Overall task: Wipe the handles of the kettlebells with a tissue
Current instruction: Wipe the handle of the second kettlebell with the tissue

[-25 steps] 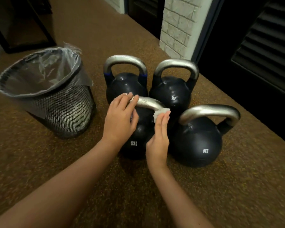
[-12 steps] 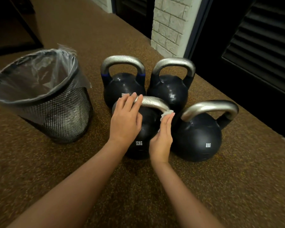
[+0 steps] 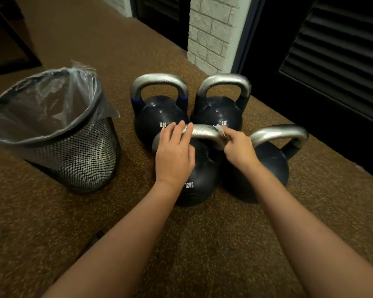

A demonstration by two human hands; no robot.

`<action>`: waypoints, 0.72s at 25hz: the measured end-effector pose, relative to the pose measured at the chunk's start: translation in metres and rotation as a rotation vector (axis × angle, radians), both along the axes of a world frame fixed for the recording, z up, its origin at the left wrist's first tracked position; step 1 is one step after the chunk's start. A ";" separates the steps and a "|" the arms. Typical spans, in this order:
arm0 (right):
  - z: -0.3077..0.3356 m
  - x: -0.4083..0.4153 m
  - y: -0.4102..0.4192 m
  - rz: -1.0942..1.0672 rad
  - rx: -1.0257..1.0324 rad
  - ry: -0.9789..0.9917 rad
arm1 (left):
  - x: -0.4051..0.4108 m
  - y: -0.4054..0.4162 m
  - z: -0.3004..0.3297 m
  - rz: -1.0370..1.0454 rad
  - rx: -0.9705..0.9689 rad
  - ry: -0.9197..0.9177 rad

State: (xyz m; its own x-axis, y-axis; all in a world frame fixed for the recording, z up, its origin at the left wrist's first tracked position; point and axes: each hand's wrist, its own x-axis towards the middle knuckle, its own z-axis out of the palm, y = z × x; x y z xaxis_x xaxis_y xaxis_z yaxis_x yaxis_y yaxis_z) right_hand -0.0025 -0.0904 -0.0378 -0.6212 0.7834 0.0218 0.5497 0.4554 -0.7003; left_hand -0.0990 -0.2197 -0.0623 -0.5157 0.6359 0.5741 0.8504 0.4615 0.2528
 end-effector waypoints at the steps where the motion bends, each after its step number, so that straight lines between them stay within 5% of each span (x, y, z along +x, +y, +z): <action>1: 0.003 0.002 0.000 0.031 0.033 -0.001 | 0.000 0.000 0.000 0.002 0.000 -0.007; 9: 0.011 -0.006 0.003 0.000 -0.025 -0.192 | 0.000 -0.001 0.005 -0.045 -0.003 -0.031; 15: -0.011 0.008 -0.022 -0.035 0.122 0.165 | -0.001 0.001 -0.005 -0.039 0.027 0.002; 18: 0.008 -0.003 0.012 0.064 -0.085 -0.094 | -0.002 0.002 -0.008 -0.021 0.058 0.017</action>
